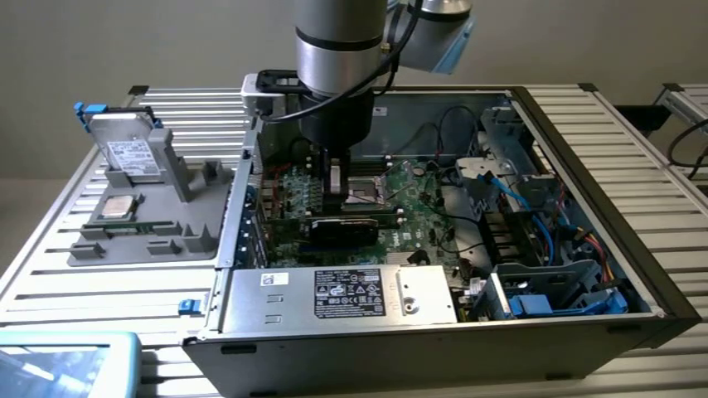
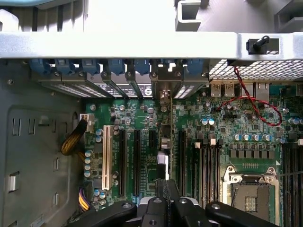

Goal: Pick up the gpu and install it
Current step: 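Press down on the gpu until it lock into place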

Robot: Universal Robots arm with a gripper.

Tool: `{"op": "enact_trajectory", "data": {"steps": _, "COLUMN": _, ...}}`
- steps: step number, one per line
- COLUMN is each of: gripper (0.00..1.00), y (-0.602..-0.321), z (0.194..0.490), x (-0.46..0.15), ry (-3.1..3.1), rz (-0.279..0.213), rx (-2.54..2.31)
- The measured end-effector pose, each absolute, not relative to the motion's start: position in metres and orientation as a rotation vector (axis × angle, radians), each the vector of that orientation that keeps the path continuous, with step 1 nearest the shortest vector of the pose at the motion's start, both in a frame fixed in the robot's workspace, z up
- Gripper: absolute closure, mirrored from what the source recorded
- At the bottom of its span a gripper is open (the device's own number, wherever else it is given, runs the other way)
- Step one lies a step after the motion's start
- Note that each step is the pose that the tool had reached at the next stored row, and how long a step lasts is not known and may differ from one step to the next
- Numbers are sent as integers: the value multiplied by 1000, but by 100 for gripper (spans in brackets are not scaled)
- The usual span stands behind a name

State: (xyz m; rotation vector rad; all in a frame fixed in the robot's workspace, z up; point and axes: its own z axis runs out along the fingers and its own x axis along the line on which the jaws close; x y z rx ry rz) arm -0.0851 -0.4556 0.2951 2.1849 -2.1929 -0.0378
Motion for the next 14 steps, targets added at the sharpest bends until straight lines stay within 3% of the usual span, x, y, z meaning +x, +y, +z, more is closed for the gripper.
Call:
{"op": "enact_trajectory", "data": {"steps": 1, "gripper": 88, "y": -456, "z": 295, "x": -87, "ry": -2194, "rz": -35, "rx": 2186}}
{"op": "enact_trajectory", "data": {"steps": 14, "gripper": 88, "y": -453, "z": 283, "x": -108, "ry": -2216, "rz": 3, "rx": 2199}}
